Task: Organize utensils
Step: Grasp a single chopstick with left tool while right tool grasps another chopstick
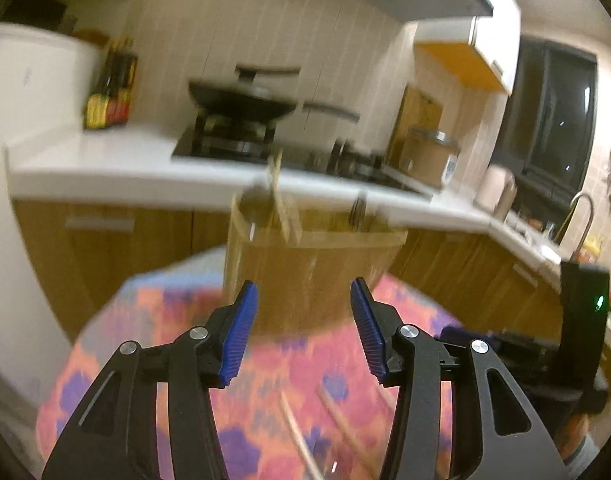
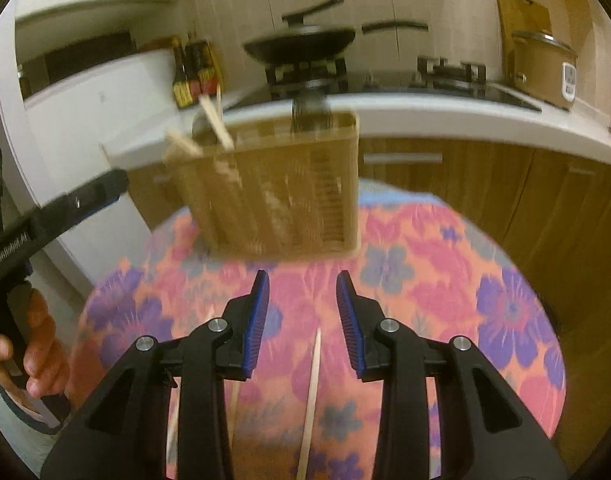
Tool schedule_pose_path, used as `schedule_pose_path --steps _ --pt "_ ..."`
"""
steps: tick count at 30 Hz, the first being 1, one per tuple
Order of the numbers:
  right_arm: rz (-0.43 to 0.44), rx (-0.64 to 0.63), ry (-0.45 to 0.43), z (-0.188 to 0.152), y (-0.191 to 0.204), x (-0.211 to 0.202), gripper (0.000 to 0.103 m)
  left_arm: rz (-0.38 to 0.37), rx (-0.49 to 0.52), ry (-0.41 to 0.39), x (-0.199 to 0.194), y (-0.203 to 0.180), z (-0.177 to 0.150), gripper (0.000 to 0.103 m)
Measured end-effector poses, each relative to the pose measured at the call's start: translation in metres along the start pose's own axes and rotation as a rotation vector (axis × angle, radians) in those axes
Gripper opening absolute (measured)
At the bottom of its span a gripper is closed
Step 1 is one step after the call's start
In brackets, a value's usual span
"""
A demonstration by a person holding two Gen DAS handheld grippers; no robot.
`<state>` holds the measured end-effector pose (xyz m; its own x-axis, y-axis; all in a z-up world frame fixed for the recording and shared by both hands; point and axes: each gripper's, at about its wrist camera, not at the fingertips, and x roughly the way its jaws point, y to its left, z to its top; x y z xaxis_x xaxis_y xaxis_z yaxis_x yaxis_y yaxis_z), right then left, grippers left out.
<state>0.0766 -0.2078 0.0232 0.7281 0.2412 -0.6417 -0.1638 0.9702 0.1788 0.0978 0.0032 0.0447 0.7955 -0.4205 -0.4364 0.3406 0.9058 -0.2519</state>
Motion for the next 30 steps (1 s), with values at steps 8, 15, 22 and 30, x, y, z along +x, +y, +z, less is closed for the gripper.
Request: schedule_pose_path --steps 8,15,22,30 --pt "-0.006 0.025 0.132 -0.041 0.006 0.015 0.031 0.04 -0.006 0.167 0.003 0.011 -0.051 0.045" --pt "-0.039 0.062 0.182 -0.066 0.004 0.02 0.031 0.04 0.006 0.301 0.011 0.009 -0.074 0.045" --pt "-0.042 0.07 0.188 -0.079 0.005 0.018 0.031 0.013 0.037 0.41 0.009 0.003 -0.105 0.045" --pt "-0.055 0.093 0.174 -0.088 0.001 0.022 0.031 0.019 0.09 0.436 0.01 -0.013 -0.119 0.045"
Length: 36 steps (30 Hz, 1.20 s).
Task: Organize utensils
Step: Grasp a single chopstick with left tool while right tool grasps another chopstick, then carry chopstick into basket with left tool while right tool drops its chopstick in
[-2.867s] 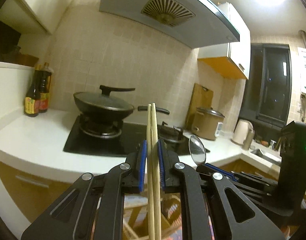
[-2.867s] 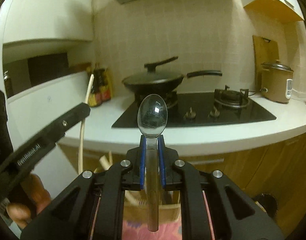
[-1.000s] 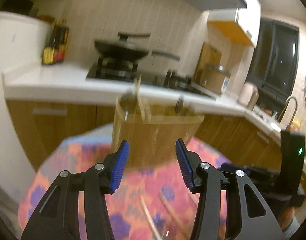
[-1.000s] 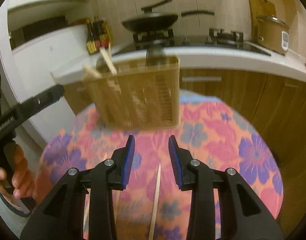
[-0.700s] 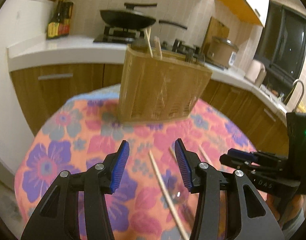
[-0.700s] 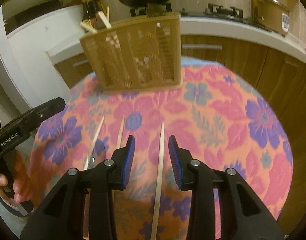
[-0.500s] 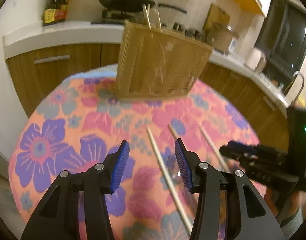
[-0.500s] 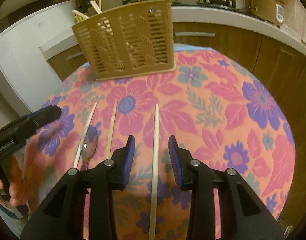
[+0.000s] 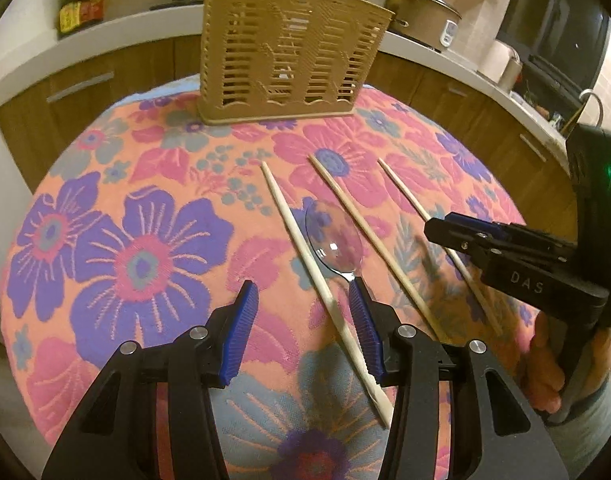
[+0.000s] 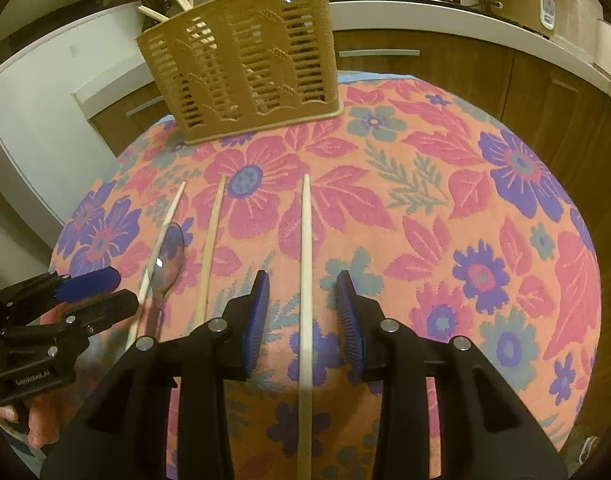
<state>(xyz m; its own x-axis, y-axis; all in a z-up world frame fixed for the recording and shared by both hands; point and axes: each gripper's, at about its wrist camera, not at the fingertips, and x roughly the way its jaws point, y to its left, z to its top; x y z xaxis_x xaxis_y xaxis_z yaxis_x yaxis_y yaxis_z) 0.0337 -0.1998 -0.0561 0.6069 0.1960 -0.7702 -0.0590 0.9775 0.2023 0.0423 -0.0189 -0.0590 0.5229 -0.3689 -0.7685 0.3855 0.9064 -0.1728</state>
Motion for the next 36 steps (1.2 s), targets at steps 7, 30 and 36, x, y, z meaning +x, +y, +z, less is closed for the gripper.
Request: schedule_pose_path --steps 7,30,36 --pt "-0.089 -0.067 0.006 -0.002 0.013 0.004 0.031 0.096 0.083 0.028 0.004 -0.017 -0.001 0.045" --pt "-0.079 -0.039 0.044 0.0 0.003 -0.005 0.004 0.214 -0.034 0.033 -0.007 0.016 0.004 0.004" --pt "-0.031 -0.005 0.111 0.002 -0.007 0.0 0.004 0.184 -0.023 0.063 -0.008 0.022 0.003 0.005"
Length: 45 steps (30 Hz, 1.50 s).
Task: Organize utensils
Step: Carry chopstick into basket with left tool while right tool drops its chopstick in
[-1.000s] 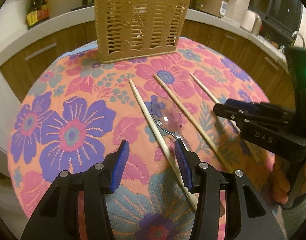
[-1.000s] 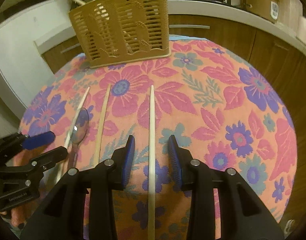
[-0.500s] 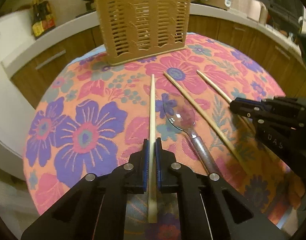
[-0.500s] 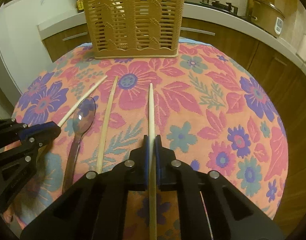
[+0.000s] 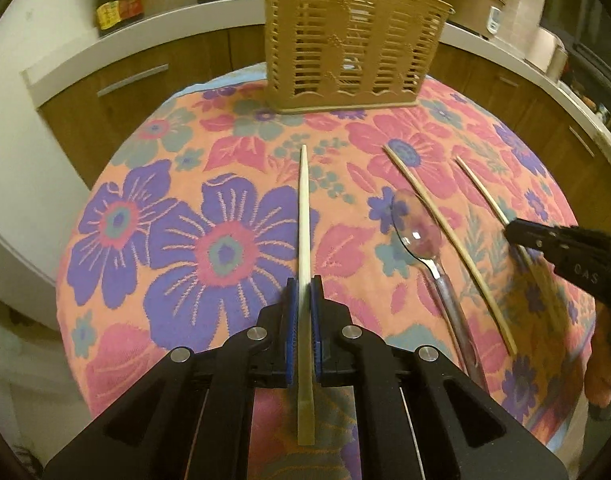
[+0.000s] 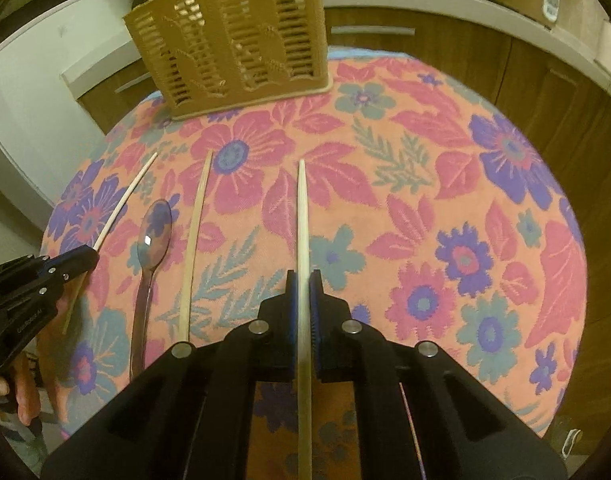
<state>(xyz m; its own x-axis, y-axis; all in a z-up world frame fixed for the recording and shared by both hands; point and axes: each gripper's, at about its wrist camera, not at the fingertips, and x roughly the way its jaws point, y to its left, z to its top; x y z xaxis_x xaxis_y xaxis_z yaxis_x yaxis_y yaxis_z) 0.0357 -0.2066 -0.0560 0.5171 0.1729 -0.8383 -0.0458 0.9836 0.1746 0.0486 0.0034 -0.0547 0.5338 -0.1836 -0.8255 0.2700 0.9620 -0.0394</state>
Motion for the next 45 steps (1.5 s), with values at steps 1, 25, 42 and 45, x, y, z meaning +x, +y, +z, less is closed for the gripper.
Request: schedule_pose_path --steps 1,25,42,45 --pt "0.005 0.001 0.007 0.001 0.0 0.0 0.005 -0.008 0.007 0.002 0.0 0.0 0.0 0.007" --pt "-0.027 -0.092 0.271 0.068 0.014 0.033 0.004 0.012 0.204 0.062 0.032 -0.021 0.052 0.004" --pt "0.225 -0.123 -0.146 0.114 0.034 -0.059 0.004 -0.321 -0.131 -0.507 -0.105 0.026 0.139 0.004" --pt "0.23 -0.113 -0.231 0.14 0.025 -0.073 0.004 -0.353 -0.13 -0.536 -0.11 0.02 0.167 0.004"
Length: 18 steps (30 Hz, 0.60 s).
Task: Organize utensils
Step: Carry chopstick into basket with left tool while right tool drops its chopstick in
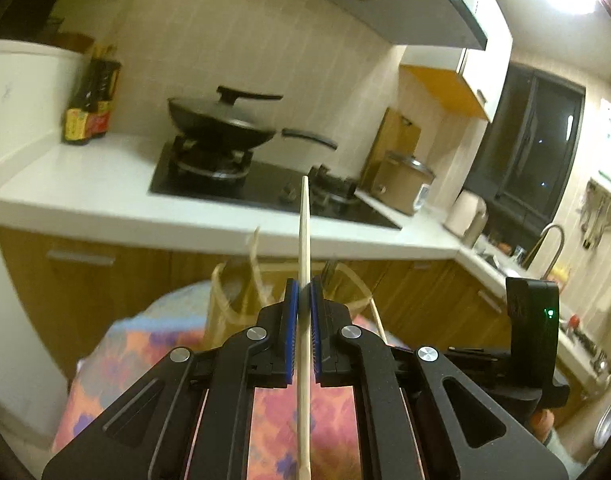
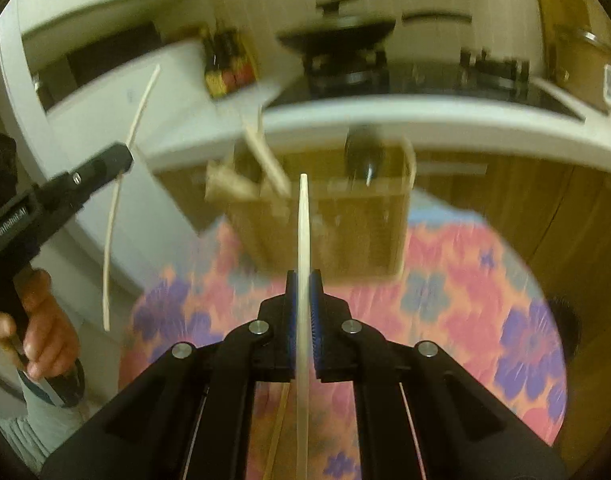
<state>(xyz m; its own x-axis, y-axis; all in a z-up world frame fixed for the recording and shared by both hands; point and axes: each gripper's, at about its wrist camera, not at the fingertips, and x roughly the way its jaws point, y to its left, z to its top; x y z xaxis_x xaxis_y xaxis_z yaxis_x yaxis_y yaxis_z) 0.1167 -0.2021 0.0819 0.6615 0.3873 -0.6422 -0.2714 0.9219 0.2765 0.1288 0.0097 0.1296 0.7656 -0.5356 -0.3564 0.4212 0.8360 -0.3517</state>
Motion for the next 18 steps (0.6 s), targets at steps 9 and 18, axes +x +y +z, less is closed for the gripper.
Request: schedule_pose_path --steps 9,18 --pt "-0.006 0.034 -0.266 0.076 -0.024 -0.019 0.004 0.0 0.043 -0.125 0.052 -0.025 0.045 0.004" --pt "-0.061 0.043 -0.408 0.127 -0.038 -0.001 0.004 0.037 0.129 -0.227 0.102 -0.038 0.049 0.004"
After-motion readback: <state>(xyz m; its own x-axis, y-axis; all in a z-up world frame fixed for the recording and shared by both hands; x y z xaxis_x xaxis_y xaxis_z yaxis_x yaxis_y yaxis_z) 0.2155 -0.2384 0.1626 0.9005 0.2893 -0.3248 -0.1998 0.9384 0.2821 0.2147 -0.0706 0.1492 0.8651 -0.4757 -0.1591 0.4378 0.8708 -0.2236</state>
